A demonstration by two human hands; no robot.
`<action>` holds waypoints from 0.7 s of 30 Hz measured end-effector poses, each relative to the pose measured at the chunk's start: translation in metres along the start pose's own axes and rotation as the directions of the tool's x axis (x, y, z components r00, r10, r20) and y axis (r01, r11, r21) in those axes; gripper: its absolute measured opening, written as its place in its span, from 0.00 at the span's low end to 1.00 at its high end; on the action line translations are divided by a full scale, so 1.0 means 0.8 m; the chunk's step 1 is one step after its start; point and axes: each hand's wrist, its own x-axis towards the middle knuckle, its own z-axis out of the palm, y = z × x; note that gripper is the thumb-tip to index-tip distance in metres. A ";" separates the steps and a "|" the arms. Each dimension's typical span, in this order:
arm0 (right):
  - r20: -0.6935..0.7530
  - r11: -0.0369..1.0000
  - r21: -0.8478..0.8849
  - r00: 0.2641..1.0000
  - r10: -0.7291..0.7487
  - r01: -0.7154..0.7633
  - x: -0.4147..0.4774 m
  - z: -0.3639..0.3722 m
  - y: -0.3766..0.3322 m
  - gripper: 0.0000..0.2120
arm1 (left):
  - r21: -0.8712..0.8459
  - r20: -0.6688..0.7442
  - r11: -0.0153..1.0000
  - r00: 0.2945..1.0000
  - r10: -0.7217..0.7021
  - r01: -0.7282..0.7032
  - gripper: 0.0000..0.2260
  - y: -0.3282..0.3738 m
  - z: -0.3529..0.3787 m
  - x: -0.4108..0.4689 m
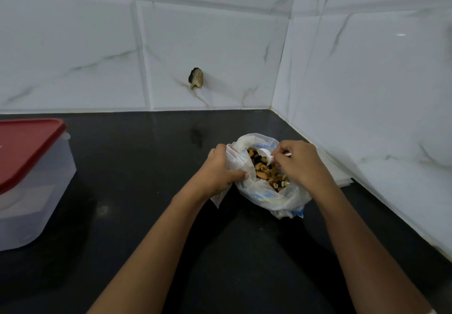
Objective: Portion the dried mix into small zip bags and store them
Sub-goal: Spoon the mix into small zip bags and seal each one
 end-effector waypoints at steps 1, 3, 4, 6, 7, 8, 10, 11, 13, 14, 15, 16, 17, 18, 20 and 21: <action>0.012 1.000 -0.001 1.000 0.000 0.000 0.000 0.001 0.000 0.09 | -0.002 -0.001 1.000 1.000 0.001 -0.001 0.29 -0.001 0.000 0.000; 0.035 1.000 0.019 0.999 0.010 -0.010 0.000 0.000 0.000 0.09 | -0.003 -0.008 1.000 1.000 0.005 -0.005 0.29 -0.001 0.002 0.001; 0.043 0.999 0.044 0.999 0.024 -0.026 0.001 -0.001 0.000 0.09 | -0.007 -0.010 1.000 1.000 0.006 -0.006 0.29 -0.001 0.002 0.001; 0.058 0.985 0.146 0.995 0.081 -0.088 0.002 -0.005 0.002 0.08 | -0.020 -0.012 1.000 1.000 0.009 -0.010 0.28 -0.001 0.003 0.000; 0.072 0.969 0.210 0.990 0.118 -0.130 0.003 -0.006 0.003 0.08 | -0.024 -0.015 1.000 1.000 0.015 -0.015 0.28 -0.002 0.004 0.000; 0.086 0.947 0.269 0.984 0.156 -0.174 0.003 -0.006 0.004 0.07 | -0.023 -0.020 0.999 0.999 0.026 -0.026 0.27 -0.002 0.005 0.000; 0.121 0.902 0.346 0.966 0.228 -0.257 0.003 -0.004 0.005 0.06 | -0.008 -0.032 0.998 0.998 0.059 -0.059 0.26 -0.002 0.007 -0.001; 0.138 0.881 0.367 0.955 0.264 -0.297 0.004 -0.004 0.006 0.05 | 0.001 -0.035 0.997 0.997 0.074 -0.074 0.26 -0.002 0.008 -0.001; 0.182 0.824 0.416 0.923 0.339 -0.385 0.005 -0.005 0.007 0.04 | 0.005 -0.032 0.996 0.995 0.090 -0.089 0.25 -0.002 0.009 -0.001; 0.209 0.788 0.444 0.904 0.373 -0.427 0.006 -0.007 0.008 0.03 | 0.001 -0.025 0.996 0.996 0.090 -0.090 0.25 -0.002 0.009 -0.001; 0.239 0.751 0.467 0.885 0.401 -0.466 0.007 -0.008 0.010 0.03 | -0.003 -0.018 0.996 0.996 0.088 -0.088 0.25 -0.002 0.009 -0.001; 0.271 0.716 0.487 0.865 0.422 -0.501 0.008 -0.009 0.012 0.03 | -0.004 -0.011 0.996 0.996 0.086 -0.086 0.25 -0.002 0.009 -0.001; 0.303 0.681 0.505 0.848 0.435 -0.530 0.009 -0.010 0.014 0.04 | -0.004 -0.009 0.996 0.996 0.088 -0.088 0.25 -0.002 0.008 -0.001; 0.331 0.651 0.523 0.835 0.440 -0.550 0.010 -0.011 0.016 0.04 | -0.002 -0.009 0.996 0.996 0.089 -0.089 0.25 -0.001 0.008 -0.001; 0.373 0.605 0.552 0.819 0.436 -0.574 0.011 -0.012 0.019 0.04 | 0.004 -0.012 0.996 0.996 0.092 -0.092 0.26 0.000 0.008 -0.001; 0.390 0.587 0.563 0.813 0.431 -0.582 0.011 -0.012 0.020 0.04 | 0.008 -0.013 0.996 0.996 0.092 -0.092 0.26 0.000 0.008 0.000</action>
